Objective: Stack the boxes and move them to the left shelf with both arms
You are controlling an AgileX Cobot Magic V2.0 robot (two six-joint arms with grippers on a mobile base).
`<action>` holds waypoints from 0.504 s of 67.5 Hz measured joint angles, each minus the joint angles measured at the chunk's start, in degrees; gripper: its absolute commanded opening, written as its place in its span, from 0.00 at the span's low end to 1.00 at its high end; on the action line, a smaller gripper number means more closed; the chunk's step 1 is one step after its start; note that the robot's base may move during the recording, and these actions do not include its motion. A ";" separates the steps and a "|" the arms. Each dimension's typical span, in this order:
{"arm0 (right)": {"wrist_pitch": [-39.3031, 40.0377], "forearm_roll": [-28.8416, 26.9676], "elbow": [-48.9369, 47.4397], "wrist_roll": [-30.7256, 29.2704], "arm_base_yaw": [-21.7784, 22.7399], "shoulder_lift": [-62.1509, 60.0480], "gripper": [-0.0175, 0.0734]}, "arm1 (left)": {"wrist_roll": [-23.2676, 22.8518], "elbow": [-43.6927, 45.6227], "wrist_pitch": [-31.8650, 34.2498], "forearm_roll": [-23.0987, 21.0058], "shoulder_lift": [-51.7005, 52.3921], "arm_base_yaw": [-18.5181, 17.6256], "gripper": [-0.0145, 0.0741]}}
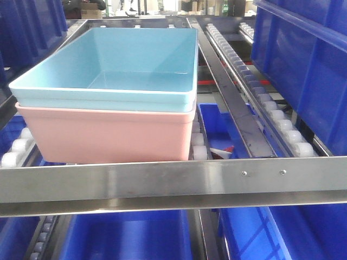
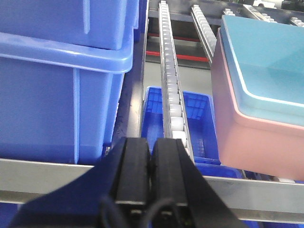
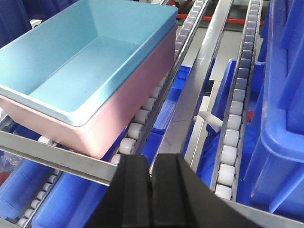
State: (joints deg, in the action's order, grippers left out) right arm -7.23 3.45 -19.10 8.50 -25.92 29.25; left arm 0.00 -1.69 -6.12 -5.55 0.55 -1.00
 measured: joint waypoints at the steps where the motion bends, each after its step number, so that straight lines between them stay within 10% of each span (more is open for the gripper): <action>1: 0.00 0.00 0.00 0.00 0.00 0.00 0.26 | 0.00 0.00 0.00 0.00 0.00 0.00 0.16; 34: -0.13 1.05 3.73 0.00 4.81 -3.50 0.26 | 0.00 0.00 0.00 0.00 0.00 0.00 0.16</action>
State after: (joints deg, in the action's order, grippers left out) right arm -7.35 4.50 -15.37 8.50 -21.11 25.75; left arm 0.00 -1.69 -6.12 -5.55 0.55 -1.00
